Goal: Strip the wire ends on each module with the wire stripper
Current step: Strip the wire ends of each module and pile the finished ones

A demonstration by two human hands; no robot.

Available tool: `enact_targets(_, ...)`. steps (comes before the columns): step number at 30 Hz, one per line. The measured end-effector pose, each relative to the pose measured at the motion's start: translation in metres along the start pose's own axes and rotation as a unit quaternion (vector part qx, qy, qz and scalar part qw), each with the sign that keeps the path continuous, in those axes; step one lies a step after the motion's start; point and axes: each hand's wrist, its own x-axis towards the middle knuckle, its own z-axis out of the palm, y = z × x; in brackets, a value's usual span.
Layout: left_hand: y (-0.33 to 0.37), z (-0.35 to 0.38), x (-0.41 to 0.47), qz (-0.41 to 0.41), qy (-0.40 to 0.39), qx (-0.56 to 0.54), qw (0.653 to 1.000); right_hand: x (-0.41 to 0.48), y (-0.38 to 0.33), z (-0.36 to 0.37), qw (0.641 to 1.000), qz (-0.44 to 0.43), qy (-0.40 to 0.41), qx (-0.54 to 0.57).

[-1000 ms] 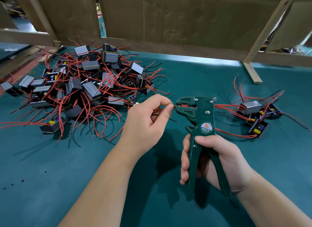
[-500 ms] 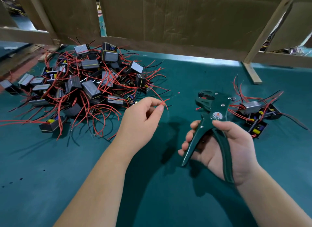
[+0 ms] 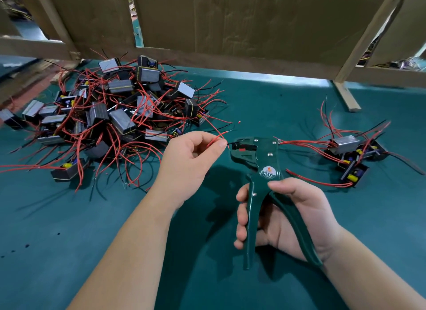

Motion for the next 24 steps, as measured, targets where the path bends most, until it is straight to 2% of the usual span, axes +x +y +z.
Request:
enact_targets(8, 0.0037, 0.0023, -0.0031, -0.003, -0.024, -0.04, 0.999, -0.0036, 0.0015, 0.0002, 0.999, -0.028, -0.001, -0.04)
enact_targets(24, 0.007, 0.0034, -0.0047, 0.012, -0.036, -0.036, 0.999, -0.0046, 0.001, -0.0004, 0.998, -0.022, 0.012, -0.065)
